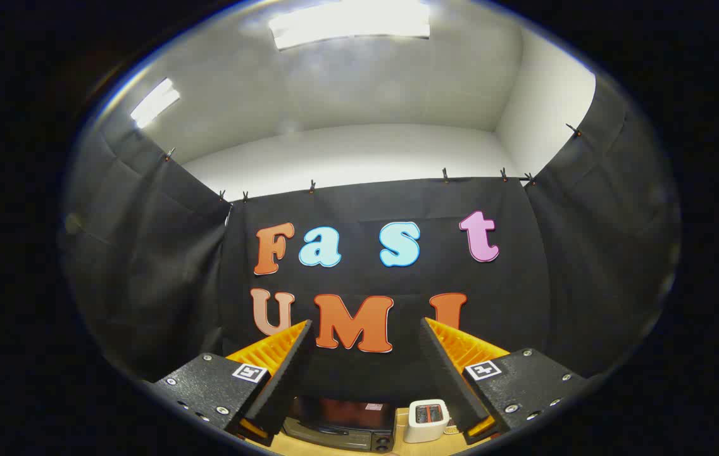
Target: Open the toaster oven, put the food inside, and close the toaster oven door.
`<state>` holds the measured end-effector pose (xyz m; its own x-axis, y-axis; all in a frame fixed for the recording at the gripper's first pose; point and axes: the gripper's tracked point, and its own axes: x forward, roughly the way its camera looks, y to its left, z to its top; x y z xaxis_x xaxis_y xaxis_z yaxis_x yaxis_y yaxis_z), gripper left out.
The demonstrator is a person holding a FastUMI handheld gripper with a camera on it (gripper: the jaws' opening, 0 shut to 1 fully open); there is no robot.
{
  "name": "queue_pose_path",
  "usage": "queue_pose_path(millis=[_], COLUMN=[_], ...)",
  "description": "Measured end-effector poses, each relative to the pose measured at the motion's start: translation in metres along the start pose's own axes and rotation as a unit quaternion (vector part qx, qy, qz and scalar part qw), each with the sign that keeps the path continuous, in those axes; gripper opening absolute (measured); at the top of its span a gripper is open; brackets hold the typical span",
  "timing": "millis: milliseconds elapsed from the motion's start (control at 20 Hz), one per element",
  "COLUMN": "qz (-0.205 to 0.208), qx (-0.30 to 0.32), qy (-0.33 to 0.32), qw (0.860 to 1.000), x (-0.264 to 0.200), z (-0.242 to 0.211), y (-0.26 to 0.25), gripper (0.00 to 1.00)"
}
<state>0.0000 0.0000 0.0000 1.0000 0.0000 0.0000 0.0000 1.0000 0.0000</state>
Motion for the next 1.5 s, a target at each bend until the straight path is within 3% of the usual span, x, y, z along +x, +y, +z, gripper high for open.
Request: queue_pose_path(millis=[650, 1000, 1200, 1500], qz=[0.009, 0.017, 0.056, 0.057], qx=[-0.003, 0.002, 0.011, 0.009], qy=[-0.012, 0.017, 0.044, 0.082], qw=[1.0, 1.0, 0.997, 0.995], x=[0.0, 0.013, 0.017, 0.027], z=[-0.011, -0.058, -0.093, -0.155], y=[0.013, 0.027, 0.056, 0.07], gripper=[0.98, 0.98, 0.98, 0.98])
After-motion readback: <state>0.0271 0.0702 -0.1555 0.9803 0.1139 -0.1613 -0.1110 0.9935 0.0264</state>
